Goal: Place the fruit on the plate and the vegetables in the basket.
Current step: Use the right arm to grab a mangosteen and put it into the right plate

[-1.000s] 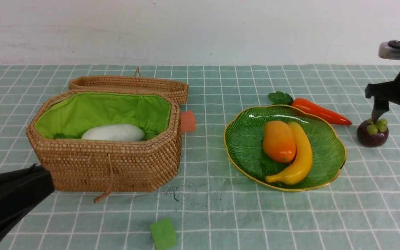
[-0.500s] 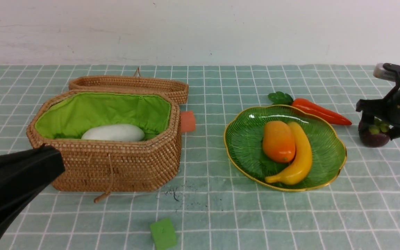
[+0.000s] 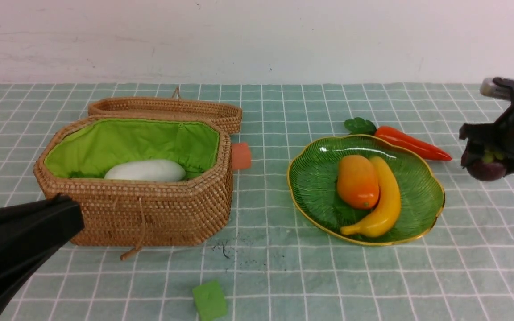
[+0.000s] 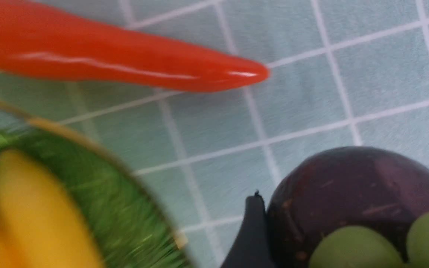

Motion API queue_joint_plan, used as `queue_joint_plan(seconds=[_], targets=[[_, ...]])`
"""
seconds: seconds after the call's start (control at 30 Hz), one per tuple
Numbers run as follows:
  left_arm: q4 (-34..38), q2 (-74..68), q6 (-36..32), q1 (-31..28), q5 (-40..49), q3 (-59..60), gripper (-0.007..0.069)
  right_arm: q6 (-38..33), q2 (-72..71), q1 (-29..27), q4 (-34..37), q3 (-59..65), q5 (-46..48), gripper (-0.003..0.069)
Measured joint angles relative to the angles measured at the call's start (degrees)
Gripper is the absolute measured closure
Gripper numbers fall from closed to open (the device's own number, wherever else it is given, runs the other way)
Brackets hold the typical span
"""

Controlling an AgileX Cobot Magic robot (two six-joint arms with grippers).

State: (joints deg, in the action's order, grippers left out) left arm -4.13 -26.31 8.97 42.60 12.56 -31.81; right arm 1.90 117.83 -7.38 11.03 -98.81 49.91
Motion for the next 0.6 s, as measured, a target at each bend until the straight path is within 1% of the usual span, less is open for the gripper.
queue_joint_plan(seconds=[0.03, 0.07, 0.13, 0.17, 0.2, 0.23, 0.3, 0.33, 0.4, 0.5, 0.6], targets=[[0.0, 0.0, 0.0, 0.0, 0.0, 0.0, 0.0631, -1.0, -2.0, 0.9, 2.5, 0.3, 1.2, 0.0086], [0.0, 0.0, 0.0, 0.0, 0.0, 0.0, 0.0631, -1.3, -2.0, 1.2, 2.5, 0.4, 1.4, 0.0086], [0.0, 0.0, 0.0, 0.0, 0.0, 0.0, 0.0631, -5.6, -5.5, 5.9, 9.4, 1.8, 3.4, 0.0086], [0.0, 0.0, 0.0, 0.0, 0.0, 0.0, 0.0631, -7.1, -6.0, 8.0, 11.2, 2.4, 3.5, 0.0086], [0.0, 0.0, 0.0, 0.0, 0.0, 0.0, 0.0631, -9.5, -5.9, 11.7, 13.4, 3.3, 3.2, 0.0086], [0.0, 0.0, 0.0, 0.0, 0.0, 0.0, 0.0631, -10.6, -5.3, 14.3, 14.1, 3.8, 2.6, 0.0086], [0.0, 0.0, 0.0, 0.0, 0.0, 0.0, 0.0631, -11.3, -4.5, 16.7, 14.3, 4.1, 1.9, 0.0086], [0.0, 0.0, 0.0, 0.0, 0.0, 0.0, 0.0631, -11.9, -3.4, 19.3, 14.2, 4.3, 0.8, 0.0086], [0.0, 0.0, 0.0, 0.0, 0.1, 0.0, 0.0631, -12.2, -1.7, 21.8, 13.2, 4.4, -1.4, 0.0086], [0.0, 0.0, 0.0, 0.0, 1.0, 0.0, 0.063, -12.3, -0.6, 23.2, 12.2, 4.4, -4.6, 0.0078], [0.0, 0.0, 0.0, 0.0, 2.2, 0.0, 0.063, -12.3, -0.5, 23.6, 12.0, 4.4, -5.0, 0.0029]])
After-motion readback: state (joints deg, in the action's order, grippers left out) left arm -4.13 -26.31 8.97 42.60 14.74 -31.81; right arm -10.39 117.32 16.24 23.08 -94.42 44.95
